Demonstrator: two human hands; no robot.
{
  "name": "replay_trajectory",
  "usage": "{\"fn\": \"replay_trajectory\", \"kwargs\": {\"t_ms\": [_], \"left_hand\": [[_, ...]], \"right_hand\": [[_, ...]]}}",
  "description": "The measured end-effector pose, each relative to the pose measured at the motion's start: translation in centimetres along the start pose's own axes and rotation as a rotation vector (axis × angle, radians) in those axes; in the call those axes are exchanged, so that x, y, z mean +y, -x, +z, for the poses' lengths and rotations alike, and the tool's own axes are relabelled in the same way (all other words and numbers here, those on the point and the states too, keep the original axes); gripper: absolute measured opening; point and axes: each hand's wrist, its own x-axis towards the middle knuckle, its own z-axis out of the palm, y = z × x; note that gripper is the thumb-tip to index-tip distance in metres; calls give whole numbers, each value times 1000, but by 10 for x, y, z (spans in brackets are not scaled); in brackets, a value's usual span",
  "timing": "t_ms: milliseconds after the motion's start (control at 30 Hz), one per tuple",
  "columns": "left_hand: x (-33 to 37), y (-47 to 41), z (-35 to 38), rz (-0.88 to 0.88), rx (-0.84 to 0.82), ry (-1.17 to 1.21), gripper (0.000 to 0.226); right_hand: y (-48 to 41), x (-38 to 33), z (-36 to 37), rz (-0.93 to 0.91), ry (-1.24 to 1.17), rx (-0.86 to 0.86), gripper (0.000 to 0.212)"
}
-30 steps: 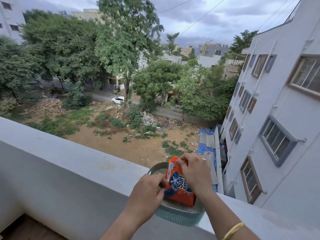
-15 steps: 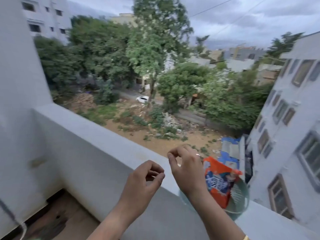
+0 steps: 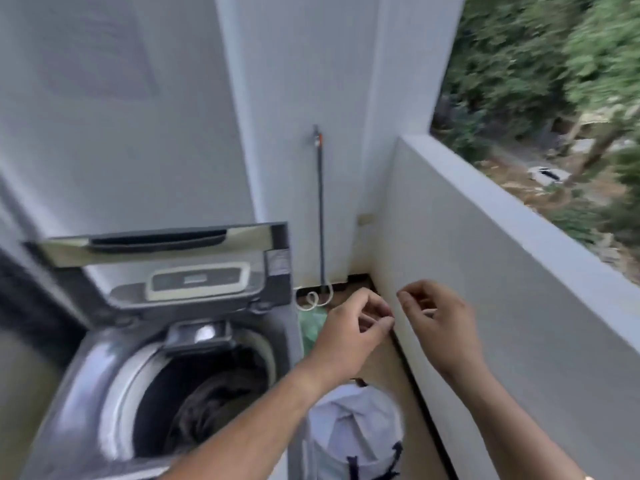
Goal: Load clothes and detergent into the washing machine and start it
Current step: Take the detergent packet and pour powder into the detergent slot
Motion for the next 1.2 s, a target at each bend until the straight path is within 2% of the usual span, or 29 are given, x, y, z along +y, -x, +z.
{"fn": "replay_trajectory", "kwargs": {"t_ms": [200, 267, 400, 500, 567, 767, 867, 1033, 1100, 1200], "left_hand": [[-108, 44, -131, -172, 147, 96, 13], [-145, 59, -168, -262, 235, 140, 15], [-214, 81, -226, -575, 456, 355, 13], [-264, 90, -262, -764, 691, 579, 25], [-290, 91, -279, -819, 801, 679, 38], [-322, 87, -295, -770, 800, 983, 41], [-335, 83, -296, -741, 781, 1061, 44], [-349, 76, -293, -746, 741, 1143, 27], [-355, 74, -292, -744, 751, 1185, 33], [-361, 73, -292, -730, 752, 1261, 46]], "right_hand": [[16, -41, 184, 43, -112, -355, 18], [23, -43, 242, 145, -147, -463, 12], [38, -44, 335, 441, -255, -594, 6], [46, -40, 385, 644, -336, -590, 12], [47, -34, 411, 809, -443, -543, 21], [51, -14, 456, 1176, -856, -334, 29], [54, -11, 465, 1246, -1001, -296, 33], [53, -7, 476, 1254, -1072, -265, 41], [52, -3, 481, 1249, -1083, -258, 48], [52, 1, 482, 1240, -1115, -246, 47]]}}
